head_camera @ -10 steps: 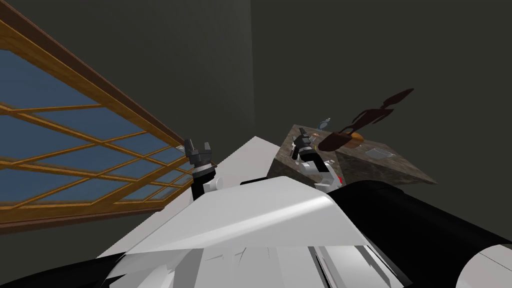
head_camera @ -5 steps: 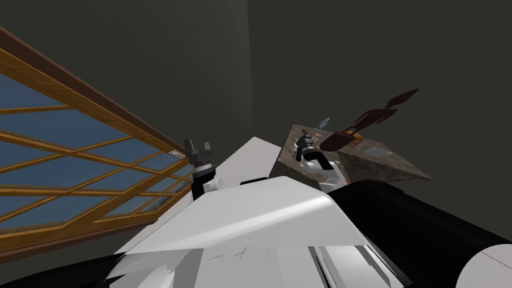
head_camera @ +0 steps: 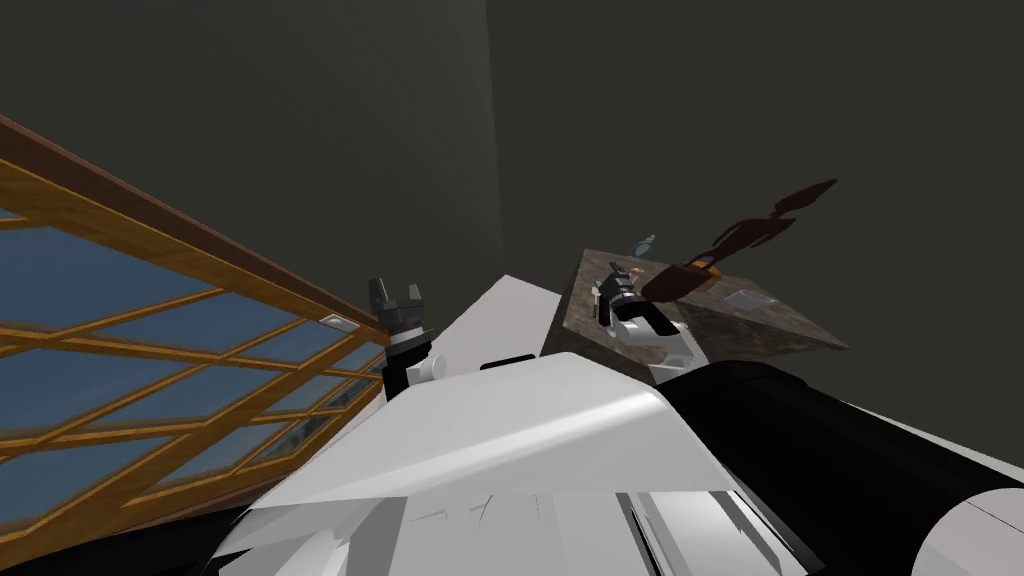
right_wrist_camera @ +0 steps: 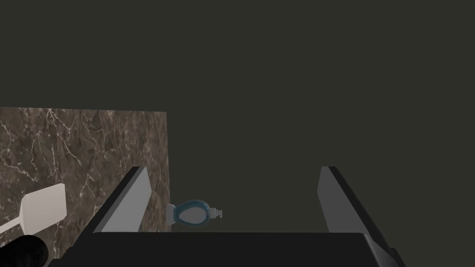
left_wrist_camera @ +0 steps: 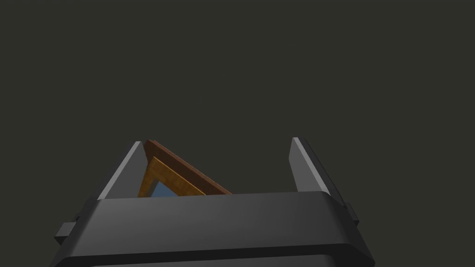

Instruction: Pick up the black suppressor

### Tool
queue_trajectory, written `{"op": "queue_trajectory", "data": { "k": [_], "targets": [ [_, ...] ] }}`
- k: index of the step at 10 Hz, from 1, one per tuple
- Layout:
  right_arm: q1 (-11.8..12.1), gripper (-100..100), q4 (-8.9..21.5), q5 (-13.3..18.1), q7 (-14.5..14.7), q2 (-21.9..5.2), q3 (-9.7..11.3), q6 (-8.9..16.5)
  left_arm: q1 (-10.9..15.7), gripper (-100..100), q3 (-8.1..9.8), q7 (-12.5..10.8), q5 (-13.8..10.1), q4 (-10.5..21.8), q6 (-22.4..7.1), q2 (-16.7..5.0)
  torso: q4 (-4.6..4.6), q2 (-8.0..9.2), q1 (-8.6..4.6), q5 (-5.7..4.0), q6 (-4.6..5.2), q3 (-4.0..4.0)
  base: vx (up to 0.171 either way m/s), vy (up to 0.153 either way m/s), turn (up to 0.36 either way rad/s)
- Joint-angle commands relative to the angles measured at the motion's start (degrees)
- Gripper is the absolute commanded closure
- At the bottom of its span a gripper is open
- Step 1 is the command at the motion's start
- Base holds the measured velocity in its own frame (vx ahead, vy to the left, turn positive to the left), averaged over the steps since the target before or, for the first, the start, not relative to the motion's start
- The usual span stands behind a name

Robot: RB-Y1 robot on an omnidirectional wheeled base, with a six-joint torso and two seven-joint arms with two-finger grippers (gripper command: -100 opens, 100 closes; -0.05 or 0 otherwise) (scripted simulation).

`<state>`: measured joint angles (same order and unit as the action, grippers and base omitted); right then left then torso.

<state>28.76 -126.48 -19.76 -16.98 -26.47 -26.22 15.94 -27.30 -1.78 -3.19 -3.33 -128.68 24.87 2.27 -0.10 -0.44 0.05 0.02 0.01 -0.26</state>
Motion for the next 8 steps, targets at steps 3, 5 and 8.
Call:
{"op": "queue_trajectory", "data": {
  "k": [3, 5, 8],
  "targets": [
    [0.38, -100, 1.15, -2.63, -3.83, -1.95, -2.61, 5.32, 0.01, 0, 0.0, 0.0, 0.0, 0.0, 0.0, 0.0, 0.01, 0.09, -0.07, -0.01, -0.05, 0.04, 0.09, 0.047, -0.095],
    [0.61, -100, 2.12, -4.47, -6.39, -3.24, -4.23, 8.89, 0.01, 0, 0.0, 0.0, 0.0, 0.0, 0.0, 0.0, -0.01, 0.01, 0.04, 0.0, -0.05, -0.01, 0.126, 0.089, -0.137],
    [0.88, -100, 3.11, -6.36, -9.02, -4.46, -5.77, 13.59, 0.01, 0, 0.0, 0.0, 0.0, 0.0, 0.0, 0.0, -0.02, 0.02, -0.1, -0.01, -0.06, -0.01, 0.101, 0.047, -0.107]
  ]
}}
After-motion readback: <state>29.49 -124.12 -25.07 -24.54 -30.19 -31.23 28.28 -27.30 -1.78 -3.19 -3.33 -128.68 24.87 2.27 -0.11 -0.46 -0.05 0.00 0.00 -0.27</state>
